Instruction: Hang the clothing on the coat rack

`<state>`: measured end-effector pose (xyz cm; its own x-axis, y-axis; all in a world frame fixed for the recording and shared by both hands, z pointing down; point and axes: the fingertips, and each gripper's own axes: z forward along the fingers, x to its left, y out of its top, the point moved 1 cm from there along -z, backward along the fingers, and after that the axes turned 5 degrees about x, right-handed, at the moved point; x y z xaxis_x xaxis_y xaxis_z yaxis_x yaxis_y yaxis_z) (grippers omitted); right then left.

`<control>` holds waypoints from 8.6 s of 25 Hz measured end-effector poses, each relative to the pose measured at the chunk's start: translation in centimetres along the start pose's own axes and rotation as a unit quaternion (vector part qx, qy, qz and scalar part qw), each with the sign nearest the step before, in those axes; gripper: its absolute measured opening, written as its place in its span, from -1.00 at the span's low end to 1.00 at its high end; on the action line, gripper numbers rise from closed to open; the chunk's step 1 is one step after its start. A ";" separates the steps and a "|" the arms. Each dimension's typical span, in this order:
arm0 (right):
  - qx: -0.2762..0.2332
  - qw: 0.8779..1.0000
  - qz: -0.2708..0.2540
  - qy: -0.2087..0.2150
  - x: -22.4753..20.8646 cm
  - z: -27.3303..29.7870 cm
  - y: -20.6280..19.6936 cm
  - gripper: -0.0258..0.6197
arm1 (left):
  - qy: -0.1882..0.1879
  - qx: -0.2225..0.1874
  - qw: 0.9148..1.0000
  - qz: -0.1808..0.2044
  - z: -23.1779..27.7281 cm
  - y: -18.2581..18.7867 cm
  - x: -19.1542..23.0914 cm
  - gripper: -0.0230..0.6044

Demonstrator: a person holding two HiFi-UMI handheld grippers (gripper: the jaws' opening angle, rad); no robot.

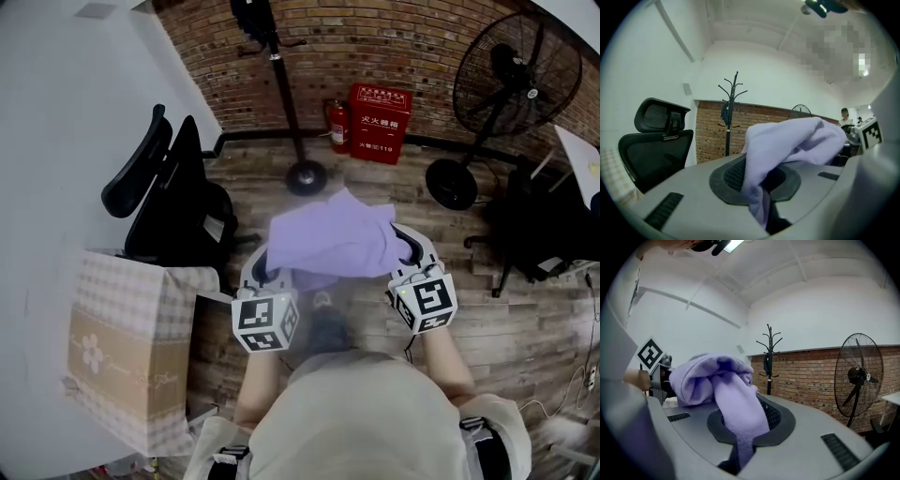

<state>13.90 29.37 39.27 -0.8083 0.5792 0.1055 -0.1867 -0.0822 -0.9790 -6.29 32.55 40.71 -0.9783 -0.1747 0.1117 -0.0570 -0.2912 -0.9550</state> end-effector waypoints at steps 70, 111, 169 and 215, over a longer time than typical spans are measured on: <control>-0.041 0.999 -0.009 0.013 -14.2 36.9 8.1 -0.88 | 0.004 -0.024 1.000 0.016 33.0 13.8 16.5 -0.80; -0.072 0.986 -0.042 0.145 -33.1 63.6 14.8 -0.88 | 0.120 -0.001 0.992 0.027 58.1 23.0 19.6 -0.80; 0.082 0.954 0.060 0.282 -23.2 75.7 -2.5 -0.87 | 0.046 0.114 0.992 -0.016 70.5 12.7 23.1 -0.80; 0.032 0.976 0.036 0.210 -24.1 59.4 -0.9 -0.61 | 0.122 0.008 0.986 -0.114 55.2 10.5 18.3 -0.70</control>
<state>0.42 -32.68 47.99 -0.5219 0.8511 -0.0565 -0.1835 -0.1767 -0.9670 -13.75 -25.66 47.91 -0.9594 0.1280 0.2513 -0.2794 -0.3111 -0.9084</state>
